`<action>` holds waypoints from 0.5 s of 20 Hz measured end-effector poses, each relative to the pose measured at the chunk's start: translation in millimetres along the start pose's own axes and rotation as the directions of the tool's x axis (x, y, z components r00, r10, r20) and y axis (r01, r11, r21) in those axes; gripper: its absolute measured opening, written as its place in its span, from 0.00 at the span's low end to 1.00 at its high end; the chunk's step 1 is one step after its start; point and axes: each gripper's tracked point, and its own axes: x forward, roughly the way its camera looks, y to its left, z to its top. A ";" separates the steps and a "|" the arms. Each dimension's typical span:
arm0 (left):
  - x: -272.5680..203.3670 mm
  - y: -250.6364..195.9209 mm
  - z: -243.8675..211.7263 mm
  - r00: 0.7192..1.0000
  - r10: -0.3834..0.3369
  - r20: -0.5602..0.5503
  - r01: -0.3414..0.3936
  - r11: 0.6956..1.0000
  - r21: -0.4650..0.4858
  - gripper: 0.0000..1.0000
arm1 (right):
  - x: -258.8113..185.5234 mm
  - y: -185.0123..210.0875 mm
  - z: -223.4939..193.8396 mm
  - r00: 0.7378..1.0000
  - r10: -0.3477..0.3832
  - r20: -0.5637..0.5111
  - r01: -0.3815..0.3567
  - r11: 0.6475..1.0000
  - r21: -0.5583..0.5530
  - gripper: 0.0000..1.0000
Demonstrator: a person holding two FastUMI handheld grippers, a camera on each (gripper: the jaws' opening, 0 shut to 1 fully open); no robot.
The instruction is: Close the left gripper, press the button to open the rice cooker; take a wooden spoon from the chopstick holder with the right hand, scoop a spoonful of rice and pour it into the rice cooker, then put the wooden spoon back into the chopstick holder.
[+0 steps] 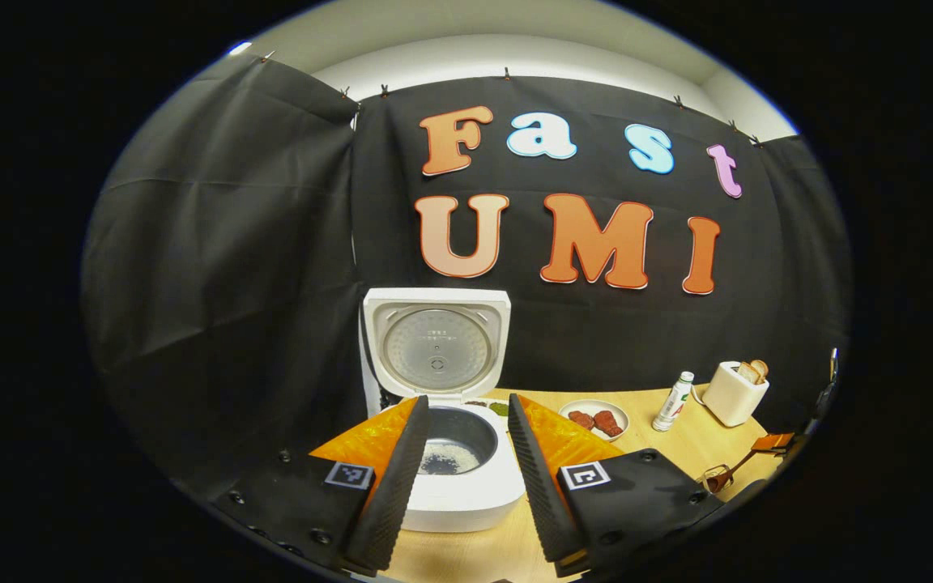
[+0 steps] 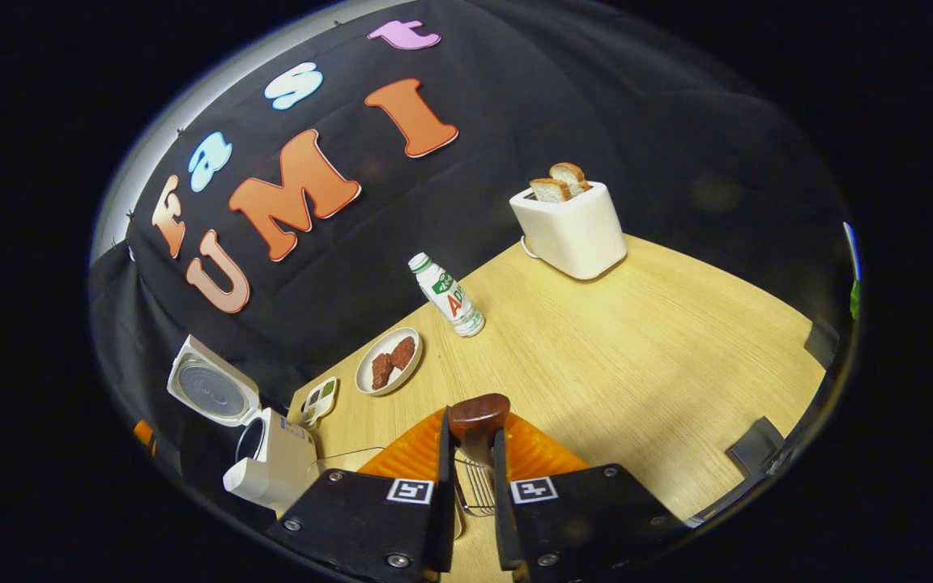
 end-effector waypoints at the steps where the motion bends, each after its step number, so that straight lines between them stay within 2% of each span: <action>1: 2.4 -2.1 1.2 1.000 -0.013 0.000 0.013 1.000 -0.003 0.69 | -3.3 3.0 4.4 1.000 -0.004 0.019 0.004 1.000 0.001 0.20; 7: 13.0 0.2 2.8 0.998 -0.058 0.010 0.058 0.998 -0.016 0.70 | -38.9 47.3 42.5 0.989 0.027 0.142 -0.018 0.998 -0.061 0.17; 10: 15.9 13.6 6.8 0.998 -0.048 0.035 0.048 0.999 0.001 0.82 | -60.3 87.8 55.3 0.979 0.095 0.183 -0.077 0.992 -0.101 0.17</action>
